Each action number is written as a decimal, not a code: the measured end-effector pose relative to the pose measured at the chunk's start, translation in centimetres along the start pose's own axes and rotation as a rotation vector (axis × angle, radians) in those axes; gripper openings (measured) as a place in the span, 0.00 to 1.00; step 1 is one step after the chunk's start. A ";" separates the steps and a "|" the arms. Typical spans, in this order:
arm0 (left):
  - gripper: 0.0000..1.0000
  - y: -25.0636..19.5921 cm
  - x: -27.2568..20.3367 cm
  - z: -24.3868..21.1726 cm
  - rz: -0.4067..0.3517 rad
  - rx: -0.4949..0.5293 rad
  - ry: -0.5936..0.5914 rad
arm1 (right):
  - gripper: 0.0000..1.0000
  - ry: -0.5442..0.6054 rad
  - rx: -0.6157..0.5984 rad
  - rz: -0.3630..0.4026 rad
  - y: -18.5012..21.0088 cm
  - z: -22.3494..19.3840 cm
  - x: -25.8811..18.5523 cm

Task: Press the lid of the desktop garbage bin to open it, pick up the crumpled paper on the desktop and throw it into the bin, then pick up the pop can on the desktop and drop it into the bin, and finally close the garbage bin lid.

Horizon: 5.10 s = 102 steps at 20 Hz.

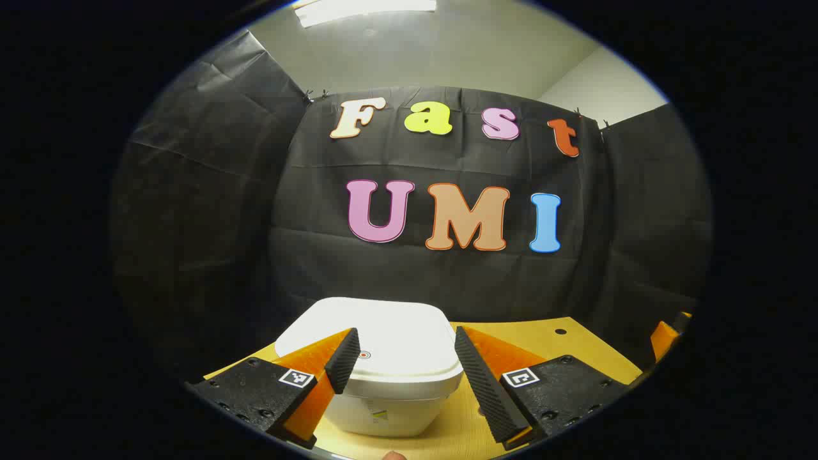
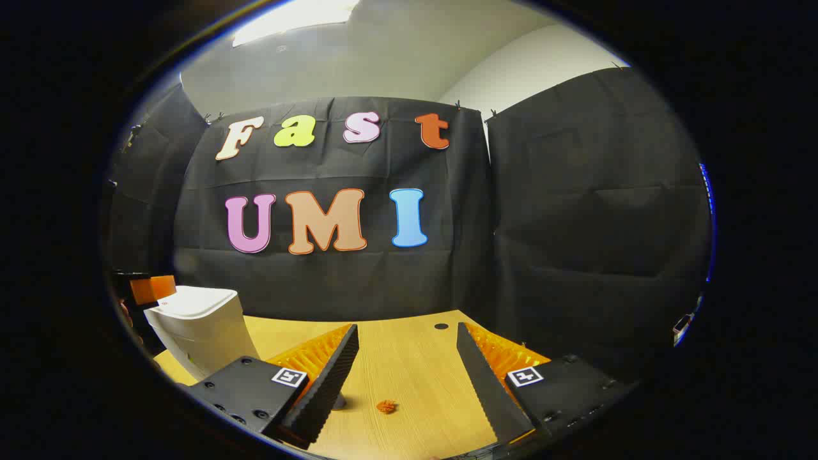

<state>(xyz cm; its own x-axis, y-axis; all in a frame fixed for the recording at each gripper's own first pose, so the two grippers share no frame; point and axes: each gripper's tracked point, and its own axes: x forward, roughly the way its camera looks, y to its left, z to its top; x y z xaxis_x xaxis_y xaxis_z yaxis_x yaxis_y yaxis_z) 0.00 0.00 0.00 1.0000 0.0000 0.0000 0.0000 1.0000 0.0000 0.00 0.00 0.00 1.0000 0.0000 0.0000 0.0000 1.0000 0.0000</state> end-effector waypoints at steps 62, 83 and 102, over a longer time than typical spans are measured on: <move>0.23 0.7 -2.5 0.1 0.090 0.053 0.016 | 0.92 0.018 0.062 0.092 0.6 -0.2 -1.6; 0.00 5.5 2.7 -3.0 0.162 0.147 0.005 | 0.94 0.054 0.041 0.121 2.1 -1.3 -1.3; 0.01 5.7 2.8 -2.1 0.115 0.124 -0.075 | 0.94 0.085 0.032 0.227 6.9 -2.4 0.7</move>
<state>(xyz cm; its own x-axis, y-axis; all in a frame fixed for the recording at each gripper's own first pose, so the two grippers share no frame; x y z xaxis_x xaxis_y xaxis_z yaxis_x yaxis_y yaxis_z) 2.79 5.71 -2.07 0.9906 0.1099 0.0820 -0.1192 0.9857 0.1192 0.67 6.91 -2.43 0.9708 0.2257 -0.0811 -0.2230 0.9740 0.0409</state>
